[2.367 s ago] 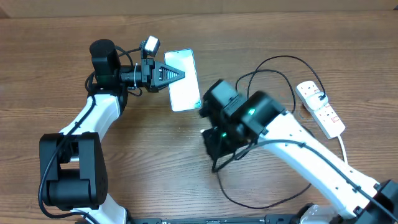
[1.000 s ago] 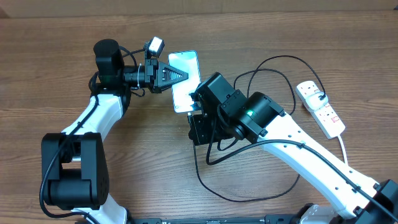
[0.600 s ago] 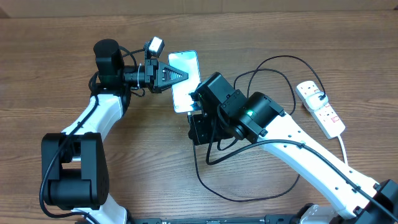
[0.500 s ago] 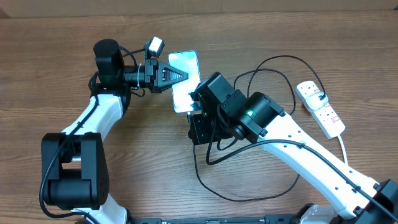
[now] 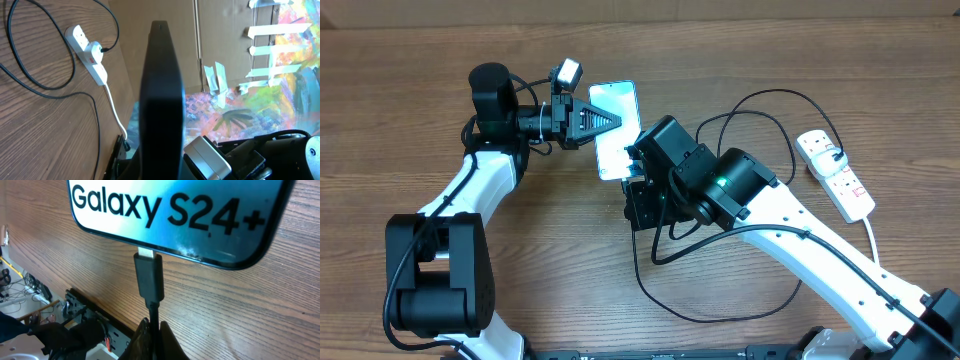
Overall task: Plug charger to phone and switch on socket
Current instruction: 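Release the plug and lower the phone onto the table with the left gripper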
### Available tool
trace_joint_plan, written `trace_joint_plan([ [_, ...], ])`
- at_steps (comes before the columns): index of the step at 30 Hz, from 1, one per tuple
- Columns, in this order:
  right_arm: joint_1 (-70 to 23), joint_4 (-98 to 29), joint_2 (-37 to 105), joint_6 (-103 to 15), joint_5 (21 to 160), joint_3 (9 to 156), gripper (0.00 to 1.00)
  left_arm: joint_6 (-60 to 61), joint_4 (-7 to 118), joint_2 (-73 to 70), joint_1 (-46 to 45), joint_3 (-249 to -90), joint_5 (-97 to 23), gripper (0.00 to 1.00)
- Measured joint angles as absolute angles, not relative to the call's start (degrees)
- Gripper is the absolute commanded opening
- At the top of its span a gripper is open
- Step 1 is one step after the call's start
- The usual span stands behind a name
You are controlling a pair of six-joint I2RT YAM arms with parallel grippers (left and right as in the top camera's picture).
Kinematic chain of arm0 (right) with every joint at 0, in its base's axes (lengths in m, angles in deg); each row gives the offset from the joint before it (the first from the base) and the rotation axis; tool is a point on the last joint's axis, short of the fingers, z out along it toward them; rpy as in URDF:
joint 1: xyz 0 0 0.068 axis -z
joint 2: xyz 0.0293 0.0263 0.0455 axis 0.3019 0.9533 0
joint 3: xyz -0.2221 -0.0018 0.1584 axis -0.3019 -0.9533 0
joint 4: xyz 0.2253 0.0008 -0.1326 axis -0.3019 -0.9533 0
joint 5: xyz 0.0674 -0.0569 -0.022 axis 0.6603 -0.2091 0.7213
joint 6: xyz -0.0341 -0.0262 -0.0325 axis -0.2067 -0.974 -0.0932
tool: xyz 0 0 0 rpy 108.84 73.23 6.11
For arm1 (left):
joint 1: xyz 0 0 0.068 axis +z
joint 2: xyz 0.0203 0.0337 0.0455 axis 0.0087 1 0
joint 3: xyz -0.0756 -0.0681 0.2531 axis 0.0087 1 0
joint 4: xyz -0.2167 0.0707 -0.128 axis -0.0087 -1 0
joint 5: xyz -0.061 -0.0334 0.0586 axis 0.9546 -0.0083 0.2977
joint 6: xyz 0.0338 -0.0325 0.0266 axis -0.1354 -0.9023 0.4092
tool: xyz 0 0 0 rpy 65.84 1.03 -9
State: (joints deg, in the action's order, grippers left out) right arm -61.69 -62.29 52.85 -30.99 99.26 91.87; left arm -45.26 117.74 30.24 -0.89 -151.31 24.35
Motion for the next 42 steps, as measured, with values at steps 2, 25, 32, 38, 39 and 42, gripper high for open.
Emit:
trace_joint_plan([
  [2, -61.69, -62.18, 52.85, -30.99, 99.22, 91.87, 0.04, -45.26, 117.72, 30.24, -0.89, -151.31, 24.33, 0.04],
  [25, -61.93, -56.56, 52.83, -30.83, 90.92, 91.76, 0.07, -44.58, 117.77, 30.24, -0.65, -151.36, 22.52, 0.04],
  [32, -61.98, -56.19, 52.83, -30.79, 90.39, 91.76, 0.04, -44.38, 117.79, 30.24, -0.98, -151.36, 21.42, 0.04],
  [38, -61.91, -52.49, 52.83, -30.83, 87.07, 90.97, 0.04, -44.38, 118.25, 30.24, -0.96, -152.23, 18.21, 0.04],
  [39, -61.85, -51.9, 52.83, -30.86, 86.65, 90.77, 0.04, -44.36, 118.4, 30.24, -0.96, -152.39, 17.73, 0.04],
  [42, -61.19, -50.46, 52.83, -31.25, 86.46, 90.36, 0.04, -44.38, 118.49, 30.24, -1.06, -152.78, 16.24, 0.04],
])
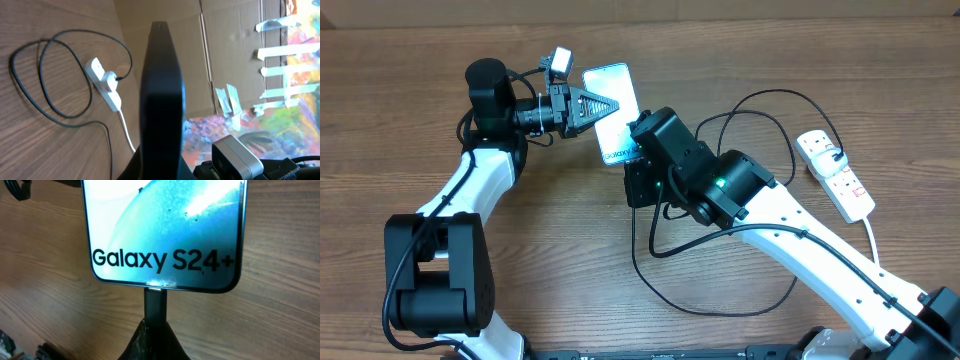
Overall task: Plug charger to phone and switch on socket
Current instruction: 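Release the plug and lower the phone onto the table with the left gripper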
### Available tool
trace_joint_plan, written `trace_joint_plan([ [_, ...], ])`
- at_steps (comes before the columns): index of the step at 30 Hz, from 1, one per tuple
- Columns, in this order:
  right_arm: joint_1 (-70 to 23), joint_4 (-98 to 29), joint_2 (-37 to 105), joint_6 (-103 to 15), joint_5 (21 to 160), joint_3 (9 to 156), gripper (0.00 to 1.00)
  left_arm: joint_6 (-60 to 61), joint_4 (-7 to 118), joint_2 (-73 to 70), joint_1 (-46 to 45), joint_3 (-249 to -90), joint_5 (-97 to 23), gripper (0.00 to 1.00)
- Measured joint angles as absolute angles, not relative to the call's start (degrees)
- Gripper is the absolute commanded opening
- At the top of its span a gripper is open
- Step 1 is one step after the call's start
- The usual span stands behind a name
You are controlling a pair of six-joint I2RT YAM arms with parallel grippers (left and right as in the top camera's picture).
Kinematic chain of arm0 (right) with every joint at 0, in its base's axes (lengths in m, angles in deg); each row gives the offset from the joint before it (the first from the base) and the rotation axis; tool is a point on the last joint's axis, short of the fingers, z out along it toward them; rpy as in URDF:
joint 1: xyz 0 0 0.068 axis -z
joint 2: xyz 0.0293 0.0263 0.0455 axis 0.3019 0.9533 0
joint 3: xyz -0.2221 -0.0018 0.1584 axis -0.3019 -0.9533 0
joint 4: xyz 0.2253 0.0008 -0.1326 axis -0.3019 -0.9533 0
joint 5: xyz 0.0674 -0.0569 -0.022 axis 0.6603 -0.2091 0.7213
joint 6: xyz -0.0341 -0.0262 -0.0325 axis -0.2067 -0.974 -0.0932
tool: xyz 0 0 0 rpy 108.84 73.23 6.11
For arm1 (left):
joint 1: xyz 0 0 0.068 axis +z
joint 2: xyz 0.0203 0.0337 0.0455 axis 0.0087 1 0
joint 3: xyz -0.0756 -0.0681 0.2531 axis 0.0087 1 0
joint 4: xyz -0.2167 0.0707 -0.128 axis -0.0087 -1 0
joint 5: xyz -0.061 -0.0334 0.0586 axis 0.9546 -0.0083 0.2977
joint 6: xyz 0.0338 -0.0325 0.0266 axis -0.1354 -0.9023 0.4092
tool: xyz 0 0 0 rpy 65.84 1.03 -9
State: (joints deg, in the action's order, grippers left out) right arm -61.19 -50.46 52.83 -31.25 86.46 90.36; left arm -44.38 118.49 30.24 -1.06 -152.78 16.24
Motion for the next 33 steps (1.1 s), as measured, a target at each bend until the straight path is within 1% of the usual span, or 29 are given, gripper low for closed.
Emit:
trace_joint_plan([
  [4, -60.25, -48.87, 52.83, -34.31, 86.78, 89.81, 0.04, -44.23, 118.79, 30.24, -1.46, -153.17, 14.1, 0.04],
  [10, -60.21, -49.0, 52.83, -40.04, 89.34, 89.79, 0.04, -43.99, 118.84, 30.24, -1.68, -152.43, 14.06, 0.04],
  [16, -60.27, -49.43, 52.83, -41.08, 91.26, 89.46, 0.04, -42.68, 118.88, 30.24, -3.12, -151.82, 13.82, 0.04],
  [18, -60.4, -49.78, 52.83, -41.24, 91.48, 89.46, 0.1, -42.57, 118.88, 30.24, -3.64, -151.82, 13.73, 0.04],
  [22, -60.62, -51.79, 52.81, -41.85, 93.01, 89.46, 0.33, -41.13, 118.86, 30.24, -4.82, -151.25, 13.71, 0.04],
  [24, -60.82, -52.52, 52.57, -41.87, 93.1, 89.46, 0.42, -39.73, 118.75, 30.24, -5.15, -150.94, 14.06, 0.04],
  [26, -60.47, -52.71, 51.12, -42.11, 91.44, 90.16, 0.61, -38.28, 118.31, 30.24, -5.7, -150.0, 16.05, 0.04],
  [27, -60.32, -52.8, 50.49, -42.16, 90.78, 90.34, 0.64, -37.65, 117.81, 30.48, -6.49, -149.35, 18.19, 0.04],
  [30, -59.46, -56.49, 46.75, -42.79, 88.84, 91.12, 0.8, -36.12, 117.53, 30.53, -8.34, -148.47, 21.45, 0.04],
  [32, -59.22, -60.1, 42.4, -42.83, 87.94, 91.19, 0.94, -34.17, 117.59, 30.53, -9.61, -148.47, 22.65, 0.04],
  [33, -59.24, -60.78, 41.31, -42.9, 87.86, 91.23, 1.0, -34.02, 117.59, 30.53, -9.63, -148.47, 22.67, 0.04],
])
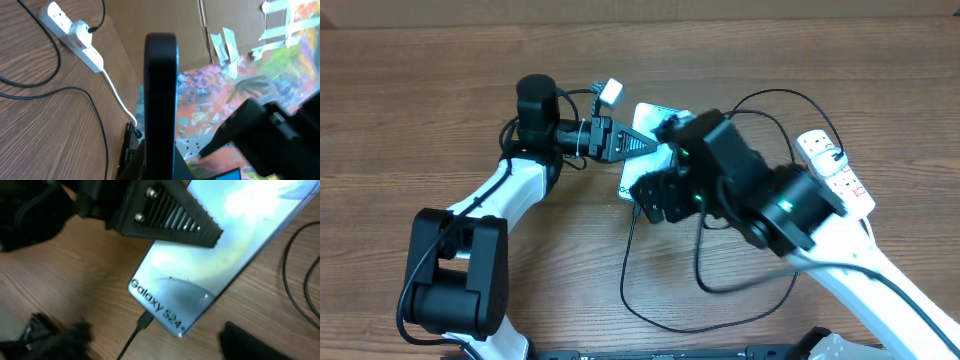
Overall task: Plug charger to phone and switch on socket
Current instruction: 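Release the plug and lower the phone onto the table with the left gripper, then open the left gripper and withdraw it from the phone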
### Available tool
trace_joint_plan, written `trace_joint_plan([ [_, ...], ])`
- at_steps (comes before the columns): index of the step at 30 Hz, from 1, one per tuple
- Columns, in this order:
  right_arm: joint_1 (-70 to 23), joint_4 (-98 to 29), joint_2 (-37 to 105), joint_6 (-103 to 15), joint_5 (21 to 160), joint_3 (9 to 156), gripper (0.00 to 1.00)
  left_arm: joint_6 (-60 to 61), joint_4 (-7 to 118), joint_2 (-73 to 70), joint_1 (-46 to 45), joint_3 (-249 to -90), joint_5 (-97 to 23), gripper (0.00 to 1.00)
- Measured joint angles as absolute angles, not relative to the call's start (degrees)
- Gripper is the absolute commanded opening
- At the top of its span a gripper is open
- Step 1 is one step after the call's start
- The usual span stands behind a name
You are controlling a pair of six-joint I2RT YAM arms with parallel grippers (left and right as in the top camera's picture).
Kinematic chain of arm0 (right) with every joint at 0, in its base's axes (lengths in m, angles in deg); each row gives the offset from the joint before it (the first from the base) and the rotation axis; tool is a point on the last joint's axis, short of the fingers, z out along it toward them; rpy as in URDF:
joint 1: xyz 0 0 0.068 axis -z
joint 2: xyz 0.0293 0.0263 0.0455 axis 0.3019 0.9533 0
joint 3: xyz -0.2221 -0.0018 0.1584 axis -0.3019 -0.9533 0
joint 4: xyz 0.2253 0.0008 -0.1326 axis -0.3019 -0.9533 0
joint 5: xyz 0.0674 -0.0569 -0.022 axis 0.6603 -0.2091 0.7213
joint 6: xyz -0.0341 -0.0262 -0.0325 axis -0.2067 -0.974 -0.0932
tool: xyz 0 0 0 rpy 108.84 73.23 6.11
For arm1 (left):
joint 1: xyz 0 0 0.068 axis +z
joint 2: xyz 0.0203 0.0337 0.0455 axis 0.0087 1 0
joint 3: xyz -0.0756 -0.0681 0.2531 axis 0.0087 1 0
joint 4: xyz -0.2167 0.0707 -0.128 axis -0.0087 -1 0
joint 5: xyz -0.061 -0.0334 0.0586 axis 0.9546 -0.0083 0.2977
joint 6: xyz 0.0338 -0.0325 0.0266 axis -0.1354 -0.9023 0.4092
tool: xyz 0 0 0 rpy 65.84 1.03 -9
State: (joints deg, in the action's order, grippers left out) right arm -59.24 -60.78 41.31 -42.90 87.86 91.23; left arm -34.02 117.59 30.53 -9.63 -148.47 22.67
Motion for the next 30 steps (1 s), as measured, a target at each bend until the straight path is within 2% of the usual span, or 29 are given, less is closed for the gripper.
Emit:
trace_joint_plan([
  [6, -59.24, -64.47, 33.44, -43.01, 86.22, 91.3, 1.0, -28.93, 111.69, 30.53, -11.16, -148.49, 20.37, 0.04],
  [12, -59.24, -65.85, 29.05, -43.01, 83.2, 91.58, 1.0, -16.36, 90.49, 30.59, -13.44, -148.43, 10.32, 0.04],
  [19, -59.24, -66.88, 28.98, -42.96, 82.65, 91.6, 1.0, 4.99, 67.49, 30.59, -13.98, -148.43, -2.14, 0.04],
  [23, -59.24, -66.9, 28.98, -42.57, 82.48, 91.6, 1.0, 12.9, 63.36, 30.59, -12.1, -148.39, -8.43, 0.04],
  [30, -59.24, -68.03, 28.98, -42.16, 82.24, 91.6, 1.0, 17.49, 61.64, 30.59, -5.39, -148.39, -13.7, 0.04],
])
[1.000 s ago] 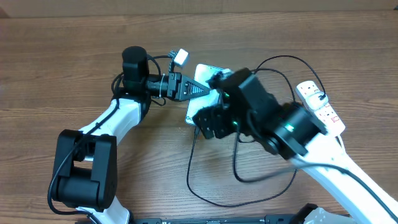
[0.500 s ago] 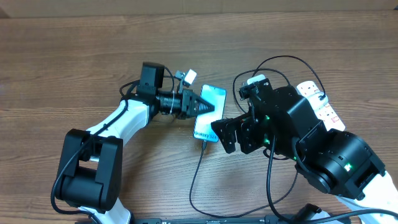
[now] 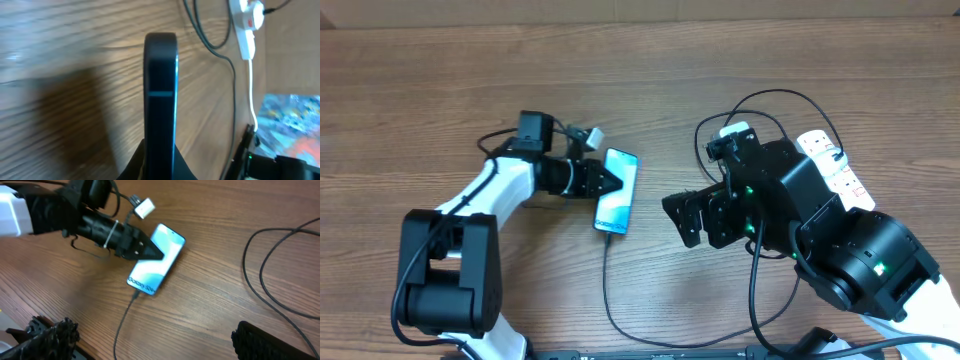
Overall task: Plug charger to phone and switch on socket
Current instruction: 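Open the left gripper and withdraw it from the phone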
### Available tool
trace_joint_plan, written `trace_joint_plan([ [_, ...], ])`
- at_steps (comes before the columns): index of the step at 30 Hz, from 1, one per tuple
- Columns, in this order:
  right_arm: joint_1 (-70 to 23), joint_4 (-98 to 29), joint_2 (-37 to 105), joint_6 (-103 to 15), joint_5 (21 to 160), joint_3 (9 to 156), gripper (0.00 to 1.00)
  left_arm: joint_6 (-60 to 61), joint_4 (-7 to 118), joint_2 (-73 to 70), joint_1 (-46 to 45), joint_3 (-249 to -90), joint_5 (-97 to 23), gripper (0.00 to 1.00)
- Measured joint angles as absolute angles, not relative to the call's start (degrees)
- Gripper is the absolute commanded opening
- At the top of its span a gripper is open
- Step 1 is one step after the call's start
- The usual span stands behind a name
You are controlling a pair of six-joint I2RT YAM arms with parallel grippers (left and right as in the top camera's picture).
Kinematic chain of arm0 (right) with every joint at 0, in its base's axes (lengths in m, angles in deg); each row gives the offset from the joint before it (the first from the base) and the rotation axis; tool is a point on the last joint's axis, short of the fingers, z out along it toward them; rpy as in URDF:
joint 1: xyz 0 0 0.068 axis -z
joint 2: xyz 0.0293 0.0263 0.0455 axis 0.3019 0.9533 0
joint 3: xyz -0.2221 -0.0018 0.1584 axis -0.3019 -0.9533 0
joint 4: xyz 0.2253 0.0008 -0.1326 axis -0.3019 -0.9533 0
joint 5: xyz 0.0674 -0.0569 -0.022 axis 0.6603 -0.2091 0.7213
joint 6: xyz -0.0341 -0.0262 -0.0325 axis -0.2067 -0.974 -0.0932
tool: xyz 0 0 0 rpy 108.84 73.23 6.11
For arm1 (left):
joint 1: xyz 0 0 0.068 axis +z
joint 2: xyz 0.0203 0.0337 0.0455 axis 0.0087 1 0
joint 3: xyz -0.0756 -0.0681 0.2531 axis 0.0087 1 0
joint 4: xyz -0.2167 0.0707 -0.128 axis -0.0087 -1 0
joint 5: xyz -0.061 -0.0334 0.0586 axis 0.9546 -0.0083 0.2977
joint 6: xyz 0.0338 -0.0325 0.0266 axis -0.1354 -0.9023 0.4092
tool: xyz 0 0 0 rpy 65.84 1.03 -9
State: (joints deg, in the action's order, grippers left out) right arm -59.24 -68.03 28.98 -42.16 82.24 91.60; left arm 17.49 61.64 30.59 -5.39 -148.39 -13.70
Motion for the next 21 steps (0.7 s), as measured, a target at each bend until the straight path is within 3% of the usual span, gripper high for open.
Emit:
trace_joint_plan([
  [8, -59.24, -68.73, 28.98, -42.07, 82.24, 91.6, 1.0, 19.11, 61.13, 35.56, -3.49, -148.39, -14.84, 0.04],
  [14, -59.24, -68.78, 28.98, -41.89, 82.22, 91.6, 1.0, 19.07, 61.24, 42.62, -1.76, -148.41, -7.71, 0.05],
  [21, -59.24, -68.73, 28.98, -41.92, 82.22, 91.6, 1.0, 19.72, 61.29, 44.76, -0.96, -148.74, -7.03, 0.21],
])
